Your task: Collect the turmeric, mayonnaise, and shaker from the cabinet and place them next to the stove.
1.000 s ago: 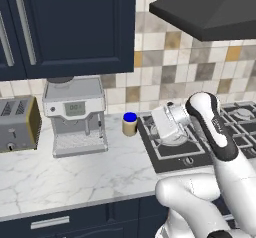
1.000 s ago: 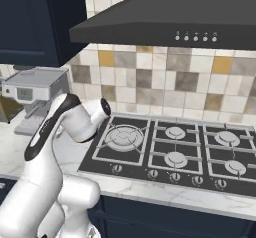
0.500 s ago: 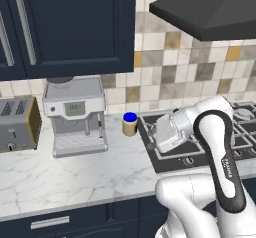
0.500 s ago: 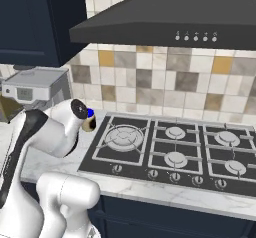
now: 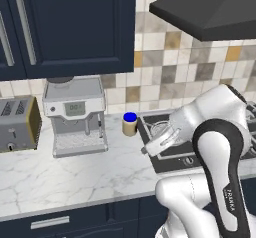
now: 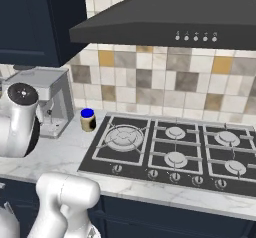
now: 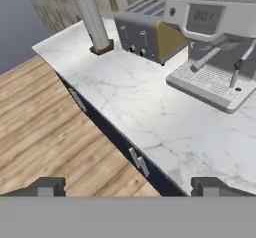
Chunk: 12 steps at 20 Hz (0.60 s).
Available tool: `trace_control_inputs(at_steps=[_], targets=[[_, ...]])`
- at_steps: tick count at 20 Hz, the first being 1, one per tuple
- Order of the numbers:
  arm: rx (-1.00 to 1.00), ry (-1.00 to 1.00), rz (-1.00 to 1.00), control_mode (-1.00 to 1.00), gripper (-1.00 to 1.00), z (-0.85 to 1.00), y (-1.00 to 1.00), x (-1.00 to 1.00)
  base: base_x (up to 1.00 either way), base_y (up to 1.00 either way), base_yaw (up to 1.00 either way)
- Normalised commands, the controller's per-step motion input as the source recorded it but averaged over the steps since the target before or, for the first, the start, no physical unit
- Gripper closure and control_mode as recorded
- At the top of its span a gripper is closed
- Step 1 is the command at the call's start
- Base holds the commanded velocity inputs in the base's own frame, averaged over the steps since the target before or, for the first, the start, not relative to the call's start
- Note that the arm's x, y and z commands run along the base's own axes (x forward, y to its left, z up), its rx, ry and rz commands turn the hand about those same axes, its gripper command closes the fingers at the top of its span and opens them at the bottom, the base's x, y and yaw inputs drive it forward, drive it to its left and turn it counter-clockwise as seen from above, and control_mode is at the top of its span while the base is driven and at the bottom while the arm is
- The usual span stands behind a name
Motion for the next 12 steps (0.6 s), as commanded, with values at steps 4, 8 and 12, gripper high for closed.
trace_control_inputs(at_steps=[4, 8, 12], targets=[[-0.05, -0.1, -0.21, 1.0, -1.0, -0.46, 0.05, -0.75, -0.25, 0.03, -0.04], [0.0, 0.0, 0.0, 1.0, -1.0, 0.0, 0.0, 0.0, -1.0, 0.2, 0.0], [0.0, 0.0, 0.0, 1.0, -1.0, 0.0, 0.0, 0.0, -1.0, 0.51, 0.08]])
